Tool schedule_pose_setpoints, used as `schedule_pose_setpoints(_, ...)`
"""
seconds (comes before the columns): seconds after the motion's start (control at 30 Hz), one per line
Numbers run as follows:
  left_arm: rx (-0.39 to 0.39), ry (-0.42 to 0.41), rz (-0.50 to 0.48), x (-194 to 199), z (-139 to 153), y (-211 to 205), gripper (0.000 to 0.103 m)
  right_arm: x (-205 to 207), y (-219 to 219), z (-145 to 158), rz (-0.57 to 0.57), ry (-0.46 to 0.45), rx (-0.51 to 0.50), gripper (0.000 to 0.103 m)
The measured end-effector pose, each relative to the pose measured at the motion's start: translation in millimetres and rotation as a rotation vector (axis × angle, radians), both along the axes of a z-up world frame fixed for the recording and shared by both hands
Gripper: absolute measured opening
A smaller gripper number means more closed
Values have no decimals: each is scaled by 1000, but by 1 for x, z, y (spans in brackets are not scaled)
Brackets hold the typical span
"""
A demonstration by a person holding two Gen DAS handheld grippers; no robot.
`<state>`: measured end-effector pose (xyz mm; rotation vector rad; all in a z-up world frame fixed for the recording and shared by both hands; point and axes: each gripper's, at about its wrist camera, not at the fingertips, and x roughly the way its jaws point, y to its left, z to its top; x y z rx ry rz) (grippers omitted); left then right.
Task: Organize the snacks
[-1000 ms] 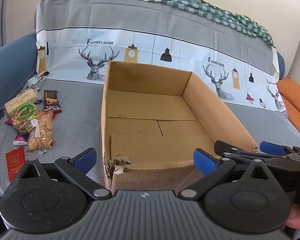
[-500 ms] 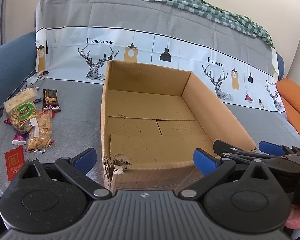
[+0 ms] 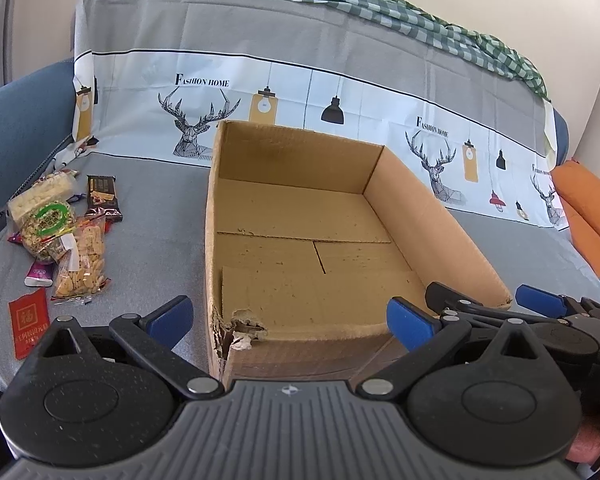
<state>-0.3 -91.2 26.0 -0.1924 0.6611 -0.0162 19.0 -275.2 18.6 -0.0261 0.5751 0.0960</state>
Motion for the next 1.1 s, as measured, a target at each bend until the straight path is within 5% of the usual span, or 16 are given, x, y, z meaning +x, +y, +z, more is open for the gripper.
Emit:
schedule_pose_setpoints(0.43, -15, -55, -5, -6, 6, 9, 102, -1, 1, 0, -3, -10, -1, 102)
schedule_pose_setpoints(0.63, -26, -109, 65, -11, 14, 35, 99, -1, -2, 4, -18, -20, 48, 96)
schedule_pose_setpoints(0.73, -43, -128, 97, -13, 17, 61, 69, -2, 1, 8, -9, -37, 80, 90)
schedule_pose_setpoints(0.8, -38, -128, 125, -14, 16, 82, 35, -4, 6, 13, 8, -59, 104, 84)
schedule_pose_setpoints(0.83, -38, -128, 139, -15, 15, 95, 29, -5, 9, 15, 19, -72, 115, 77)
schedule_pose_setpoints(0.93, -24, -104, 223, -18, 3, 135, 25, -10, 18, 22, 66, -108, 163, 66)
schedule_pose_setpoints(1.1, -117, 38, 400, -9, -28, 198, 26, -14, 45, 35, 176, -138, 249, 66)
